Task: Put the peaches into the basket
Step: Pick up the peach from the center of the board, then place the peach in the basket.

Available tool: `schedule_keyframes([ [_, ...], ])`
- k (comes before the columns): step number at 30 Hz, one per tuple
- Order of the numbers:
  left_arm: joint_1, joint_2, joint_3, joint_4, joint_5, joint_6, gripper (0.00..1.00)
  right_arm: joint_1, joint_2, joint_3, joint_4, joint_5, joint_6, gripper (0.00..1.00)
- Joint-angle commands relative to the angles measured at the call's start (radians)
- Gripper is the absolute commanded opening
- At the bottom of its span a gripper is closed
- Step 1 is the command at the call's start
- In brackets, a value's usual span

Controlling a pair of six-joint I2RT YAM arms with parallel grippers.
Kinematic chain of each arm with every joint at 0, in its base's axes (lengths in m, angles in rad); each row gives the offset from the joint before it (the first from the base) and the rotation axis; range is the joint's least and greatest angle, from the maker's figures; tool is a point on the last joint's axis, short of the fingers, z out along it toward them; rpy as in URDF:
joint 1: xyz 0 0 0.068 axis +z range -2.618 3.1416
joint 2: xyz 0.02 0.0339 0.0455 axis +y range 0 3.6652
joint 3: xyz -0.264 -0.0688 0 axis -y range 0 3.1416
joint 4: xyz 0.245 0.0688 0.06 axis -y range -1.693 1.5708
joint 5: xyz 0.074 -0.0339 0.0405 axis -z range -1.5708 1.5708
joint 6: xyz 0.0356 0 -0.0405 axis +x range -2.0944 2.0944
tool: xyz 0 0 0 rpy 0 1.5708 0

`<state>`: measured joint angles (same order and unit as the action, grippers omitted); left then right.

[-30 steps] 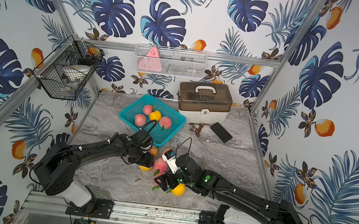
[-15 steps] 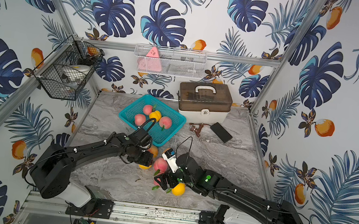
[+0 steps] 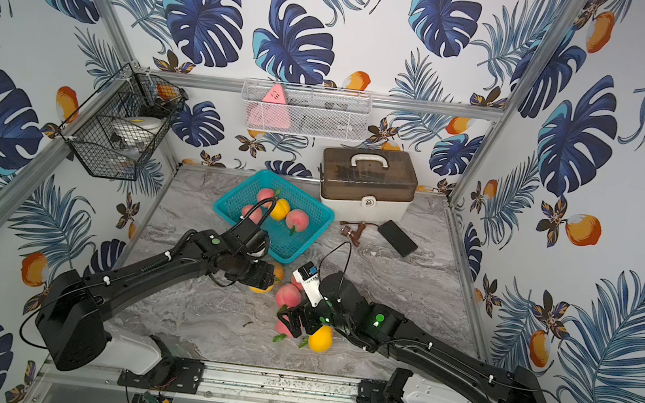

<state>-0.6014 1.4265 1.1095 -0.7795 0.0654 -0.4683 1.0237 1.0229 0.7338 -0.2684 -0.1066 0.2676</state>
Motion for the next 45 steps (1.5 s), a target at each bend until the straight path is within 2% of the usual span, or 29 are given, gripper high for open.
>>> schedule_keyframes([
  [1,0.0,-0.012,0.036,-0.051,-0.017,0.021,0.72,-0.004,0.0,0.029,-0.027,0.018,-0.016,1.0],
  [14,0.002,0.023,0.207,-0.119,-0.04,0.058,0.72,-0.059,0.014,0.126,-0.058,-0.004,-0.054,1.0],
  [27,0.066,0.166,0.438,-0.124,-0.024,0.118,0.72,-0.219,0.065,0.188,-0.025,-0.139,-0.068,1.0],
  [40,0.103,0.279,0.51,-0.041,-0.113,0.171,0.72,-0.269,0.15,0.238,0.013,-0.185,-0.096,1.0],
  [45,0.139,0.326,0.52,0.008,-0.103,0.169,0.72,-0.281,0.168,0.236,0.031,-0.197,-0.093,1.0],
])
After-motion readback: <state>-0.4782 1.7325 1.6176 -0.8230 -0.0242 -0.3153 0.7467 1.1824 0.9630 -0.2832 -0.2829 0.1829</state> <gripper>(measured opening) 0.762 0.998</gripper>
